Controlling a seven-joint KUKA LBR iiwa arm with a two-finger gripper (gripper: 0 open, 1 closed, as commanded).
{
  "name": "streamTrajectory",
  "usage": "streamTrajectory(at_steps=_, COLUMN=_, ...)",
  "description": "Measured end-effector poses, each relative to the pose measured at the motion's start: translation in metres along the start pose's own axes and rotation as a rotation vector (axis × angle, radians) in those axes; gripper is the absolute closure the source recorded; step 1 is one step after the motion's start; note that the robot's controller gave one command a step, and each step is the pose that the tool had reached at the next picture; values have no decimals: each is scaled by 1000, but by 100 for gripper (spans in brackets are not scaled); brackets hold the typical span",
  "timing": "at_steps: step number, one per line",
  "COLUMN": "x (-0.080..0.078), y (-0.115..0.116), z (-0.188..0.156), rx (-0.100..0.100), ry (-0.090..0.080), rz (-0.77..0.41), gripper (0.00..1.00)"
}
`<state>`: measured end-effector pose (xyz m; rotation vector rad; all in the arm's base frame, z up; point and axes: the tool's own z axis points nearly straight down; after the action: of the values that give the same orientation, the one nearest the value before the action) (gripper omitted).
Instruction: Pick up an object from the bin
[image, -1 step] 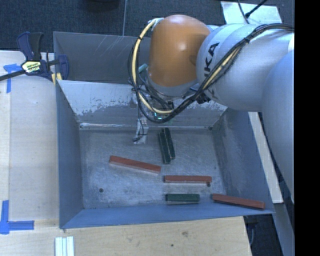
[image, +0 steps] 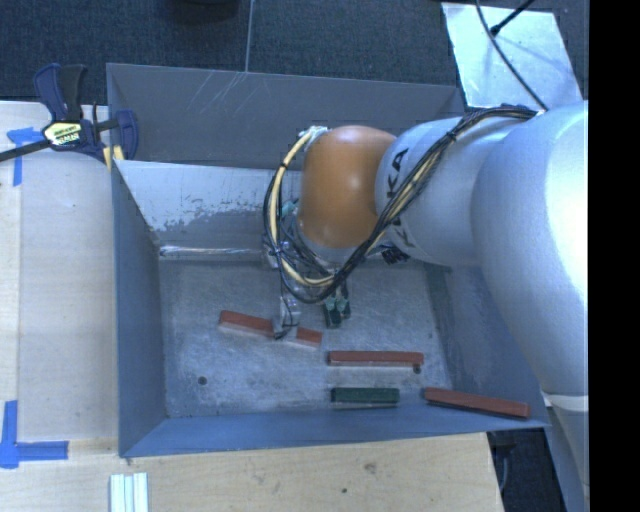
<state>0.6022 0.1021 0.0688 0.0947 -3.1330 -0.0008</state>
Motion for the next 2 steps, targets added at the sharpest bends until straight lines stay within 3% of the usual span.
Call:
streamTrajectory(at_steps=1, x=54, y=44, z=-2, rx=-1, ry=-8, rz=72, gripper=0)
streamTrajectory(at_steps=2, x=115, y=68, z=-2, rx=-1, ry=-14, rz=13, gripper=0)
